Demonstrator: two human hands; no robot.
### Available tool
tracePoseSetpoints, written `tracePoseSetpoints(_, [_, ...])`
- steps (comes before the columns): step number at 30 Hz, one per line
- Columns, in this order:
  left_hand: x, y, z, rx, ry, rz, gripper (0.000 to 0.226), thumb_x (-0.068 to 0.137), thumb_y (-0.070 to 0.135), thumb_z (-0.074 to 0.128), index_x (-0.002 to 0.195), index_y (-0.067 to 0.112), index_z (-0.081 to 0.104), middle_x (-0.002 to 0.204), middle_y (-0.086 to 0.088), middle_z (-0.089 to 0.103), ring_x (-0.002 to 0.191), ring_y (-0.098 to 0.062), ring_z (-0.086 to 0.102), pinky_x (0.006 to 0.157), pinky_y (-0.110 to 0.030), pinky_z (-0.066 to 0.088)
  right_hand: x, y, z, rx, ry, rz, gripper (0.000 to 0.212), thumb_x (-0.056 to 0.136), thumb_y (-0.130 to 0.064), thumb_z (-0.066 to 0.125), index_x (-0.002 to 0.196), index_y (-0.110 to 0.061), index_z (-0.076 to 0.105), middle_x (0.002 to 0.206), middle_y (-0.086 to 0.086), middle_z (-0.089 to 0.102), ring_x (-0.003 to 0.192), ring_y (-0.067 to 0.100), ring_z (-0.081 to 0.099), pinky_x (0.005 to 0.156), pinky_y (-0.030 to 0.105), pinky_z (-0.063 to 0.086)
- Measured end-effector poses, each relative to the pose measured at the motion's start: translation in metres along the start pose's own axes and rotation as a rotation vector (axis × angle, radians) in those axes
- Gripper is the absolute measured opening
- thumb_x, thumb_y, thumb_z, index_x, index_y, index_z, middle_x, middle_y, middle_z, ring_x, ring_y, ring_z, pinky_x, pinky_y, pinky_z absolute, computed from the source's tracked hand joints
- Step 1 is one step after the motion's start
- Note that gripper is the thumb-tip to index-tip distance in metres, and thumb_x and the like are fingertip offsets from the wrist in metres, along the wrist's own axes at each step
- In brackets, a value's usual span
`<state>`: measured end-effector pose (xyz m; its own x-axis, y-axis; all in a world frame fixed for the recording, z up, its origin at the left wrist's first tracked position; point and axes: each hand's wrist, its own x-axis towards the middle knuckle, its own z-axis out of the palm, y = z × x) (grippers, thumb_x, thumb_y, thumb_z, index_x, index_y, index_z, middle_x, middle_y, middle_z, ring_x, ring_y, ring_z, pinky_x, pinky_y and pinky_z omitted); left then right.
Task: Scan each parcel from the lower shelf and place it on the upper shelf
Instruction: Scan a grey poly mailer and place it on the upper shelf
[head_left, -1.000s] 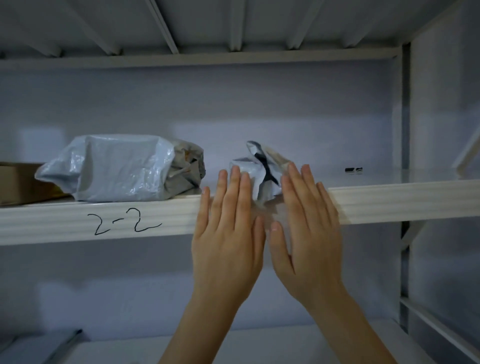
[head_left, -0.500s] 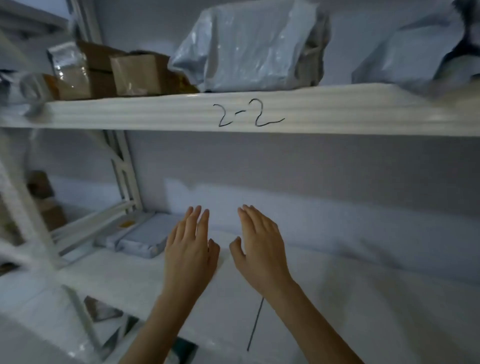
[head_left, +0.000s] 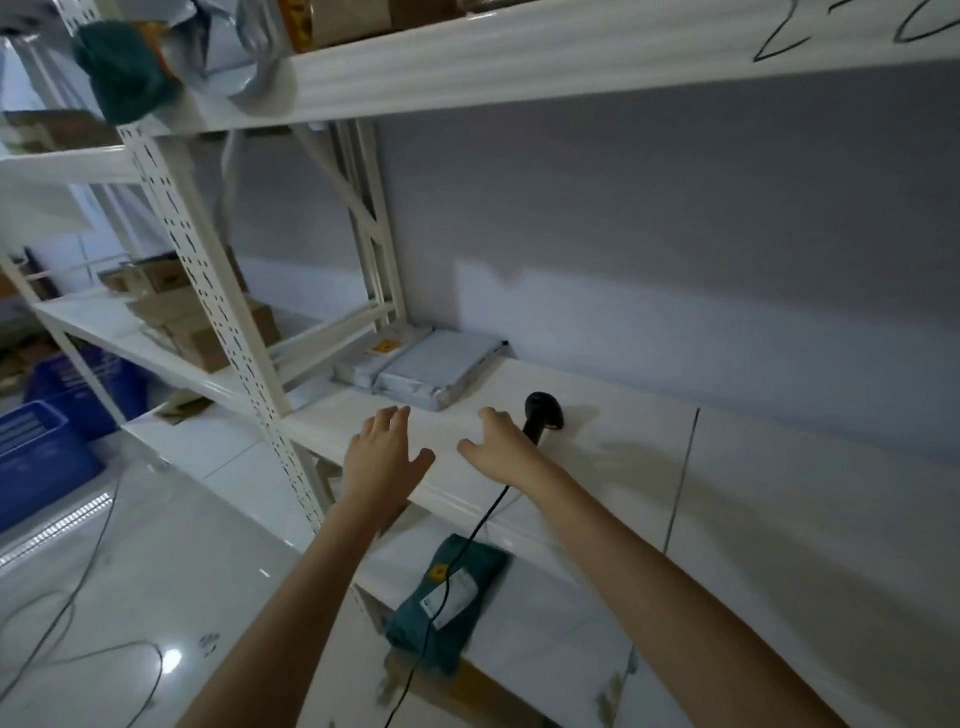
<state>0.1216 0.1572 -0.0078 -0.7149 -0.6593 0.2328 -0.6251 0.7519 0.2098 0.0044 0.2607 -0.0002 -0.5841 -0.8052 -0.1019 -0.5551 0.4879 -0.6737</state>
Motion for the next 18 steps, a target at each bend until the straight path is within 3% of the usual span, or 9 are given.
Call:
tracePoseSetpoints(6, [0.034, -0.026, 0.019, -0.047, -0.07, -0.002, 0.067, 0.09, 0.04, 0.054, 0.145, 0.01, 0.031, 0.148, -0.012, 0.035, 0.133, -0.029, 0.036, 0.105, -0.038, 0.035, 0.037, 0.0, 0.025, 0.079, -0.052, 0.113, 0.059, 0.095, -0.034, 0.045, 0.142, -0.003, 0.026, 0.147, 0.016, 0.031, 0.128, 0.031, 0.043, 0.101, 0.035, 0.039])
tracePoseSetpoints(11, [0.07, -0.034, 0.041, -0.156, 0.018, 0.04, 0.05, 0.091, 0.033, 0.055, 0.136, 0.013, 0.046, 0.139, -0.01, 0.047, 0.125, -0.026, 0.045, 0.098, -0.034, 0.041, 0.085, 0.009, 0.032, 0.225, -0.062, 0.206, 0.06, 0.094, -0.033, 0.045, 0.144, -0.005, 0.026, 0.149, 0.012, 0.032, 0.131, 0.027, 0.04, 0.101, 0.031, 0.035])
tracePoseSetpoints(13, [0.088, -0.042, 0.053, -0.15, 0.005, 0.028, 0.051, 0.09, 0.034, 0.056, 0.136, 0.013, 0.047, 0.139, -0.01, 0.047, 0.125, -0.026, 0.045, 0.098, -0.035, 0.041, 0.113, 0.011, 0.034, 0.284, -0.039, 0.24, 0.061, 0.094, -0.031, 0.046, 0.145, -0.005, 0.026, 0.147, 0.013, 0.036, 0.127, 0.026, 0.044, 0.1, 0.031, 0.036])
tracePoseSetpoints(15, [0.109, -0.049, 0.065, -0.125, -0.049, -0.006, 0.055, 0.089, 0.037, 0.057, 0.137, 0.013, 0.044, 0.141, -0.011, 0.044, 0.125, -0.028, 0.044, 0.098, -0.035, 0.041, 0.14, 0.01, 0.035, 0.365, -0.003, 0.259, 0.057, 0.092, -0.028, 0.048, 0.141, -0.004, 0.033, 0.138, 0.014, 0.046, 0.108, 0.023, 0.049, 0.092, 0.031, 0.039])
tracePoseSetpoints(16, [0.122, -0.054, 0.072, -0.116, -0.08, -0.031, 0.058, 0.088, 0.039, 0.058, 0.138, 0.012, 0.042, 0.141, -0.012, 0.043, 0.125, -0.03, 0.044, 0.098, -0.036, 0.041, 0.153, 0.01, 0.036, 0.403, 0.02, 0.248, 0.045, 0.092, -0.026, 0.048, 0.132, -0.005, 0.045, 0.125, 0.014, 0.055, 0.097, 0.022, 0.05, 0.084, 0.031, 0.04])
tracePoseSetpoints(17, [0.134, -0.059, 0.078, -0.106, -0.11, -0.055, 0.061, 0.087, 0.041, 0.058, 0.138, 0.011, 0.041, 0.14, -0.014, 0.043, 0.124, -0.032, 0.044, 0.098, -0.037, 0.04, 0.169, 0.011, 0.038, 0.415, 0.048, 0.242, 0.024, 0.092, -0.024, 0.048, 0.109, -0.01, 0.058, 0.103, 0.011, 0.061, 0.086, 0.021, 0.05, 0.075, 0.03, 0.039])
tracePoseSetpoints(18, [0.146, -0.064, 0.084, -0.095, -0.145, -0.079, 0.065, 0.087, 0.043, 0.059, 0.138, 0.009, 0.038, 0.14, -0.017, 0.042, 0.124, -0.034, 0.044, 0.099, -0.038, 0.039, 0.182, 0.011, 0.038, 0.42, 0.079, 0.233, 0.016, 0.092, -0.021, 0.048, 0.08, -0.016, 0.058, 0.078, 0.006, 0.056, 0.073, 0.02, 0.047, 0.067, 0.029, 0.036])
